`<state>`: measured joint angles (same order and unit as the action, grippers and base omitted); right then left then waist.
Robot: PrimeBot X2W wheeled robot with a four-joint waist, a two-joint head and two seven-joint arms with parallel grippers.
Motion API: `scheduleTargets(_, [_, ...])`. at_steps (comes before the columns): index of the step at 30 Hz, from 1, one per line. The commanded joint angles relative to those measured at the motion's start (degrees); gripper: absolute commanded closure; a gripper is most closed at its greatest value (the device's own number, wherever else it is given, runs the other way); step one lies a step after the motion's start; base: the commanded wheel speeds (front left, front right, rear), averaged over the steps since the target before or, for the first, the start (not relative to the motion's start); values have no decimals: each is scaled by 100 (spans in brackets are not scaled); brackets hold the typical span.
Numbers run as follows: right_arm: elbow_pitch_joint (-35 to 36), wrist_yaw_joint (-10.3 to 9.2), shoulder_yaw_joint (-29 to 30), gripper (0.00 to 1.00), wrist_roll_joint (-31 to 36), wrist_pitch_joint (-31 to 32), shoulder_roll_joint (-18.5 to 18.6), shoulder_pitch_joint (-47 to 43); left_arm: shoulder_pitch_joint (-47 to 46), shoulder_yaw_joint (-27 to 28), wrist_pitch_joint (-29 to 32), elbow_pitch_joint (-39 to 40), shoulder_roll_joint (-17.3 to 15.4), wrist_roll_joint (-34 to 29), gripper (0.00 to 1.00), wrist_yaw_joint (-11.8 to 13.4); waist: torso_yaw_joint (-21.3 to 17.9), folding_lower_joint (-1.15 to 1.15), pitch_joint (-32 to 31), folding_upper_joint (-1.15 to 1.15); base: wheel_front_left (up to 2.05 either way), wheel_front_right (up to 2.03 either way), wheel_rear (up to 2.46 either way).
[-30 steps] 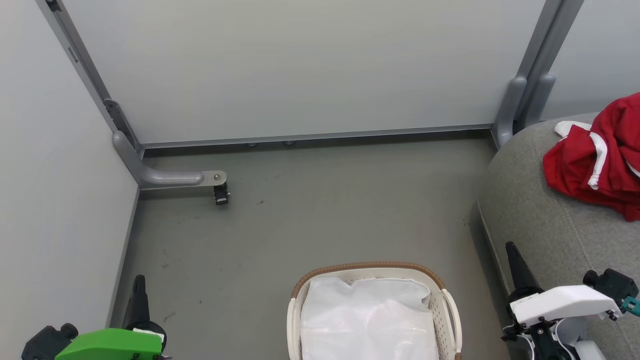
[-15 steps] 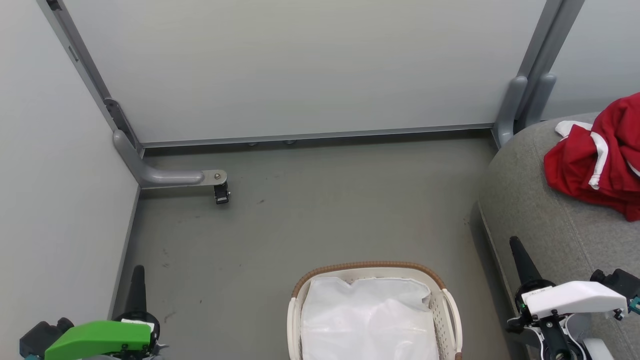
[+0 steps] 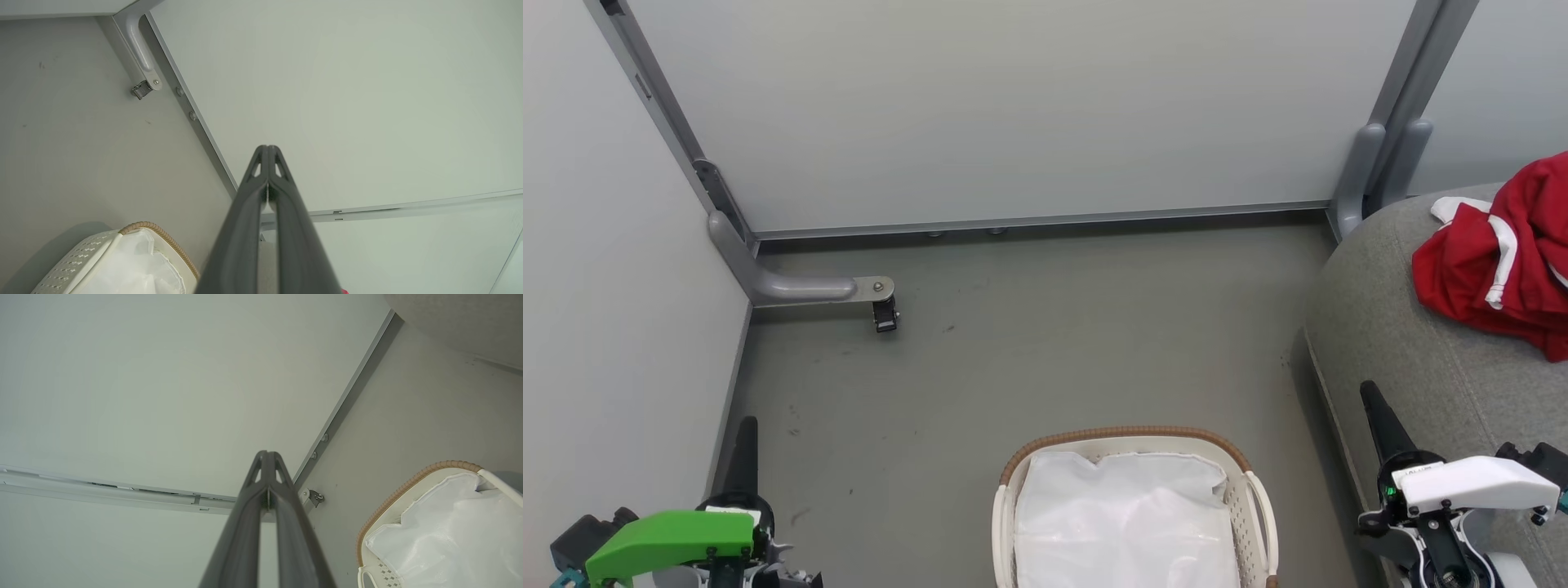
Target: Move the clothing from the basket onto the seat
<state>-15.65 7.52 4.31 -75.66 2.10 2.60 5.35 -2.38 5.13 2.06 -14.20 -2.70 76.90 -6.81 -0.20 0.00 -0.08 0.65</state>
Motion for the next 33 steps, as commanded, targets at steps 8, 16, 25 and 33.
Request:
scheduleTargets(8, [86,-4,74,100,-466,131,35,99,-216,56,137,36,-29,446,100,-41,4,0,5,-49,0,0,0])
scheduleTargets(16, [115,-5,120,100,-812,224,38,100,-271,87,228,32,-30,762,100,-51,8,0,10,-53,0,0,0])
scheduleTargets(25, [139,-4,170,100,-1181,322,40,107,-343,116,330,28,-30,1098,100,-68,13,0,16,-58,0,0,0])
scheduleTargets(33, [160,-5,208,100,-1483,408,42,106,-388,140,408,21,-31,1369,100,-83,17,0,21,-62,0,0,0])
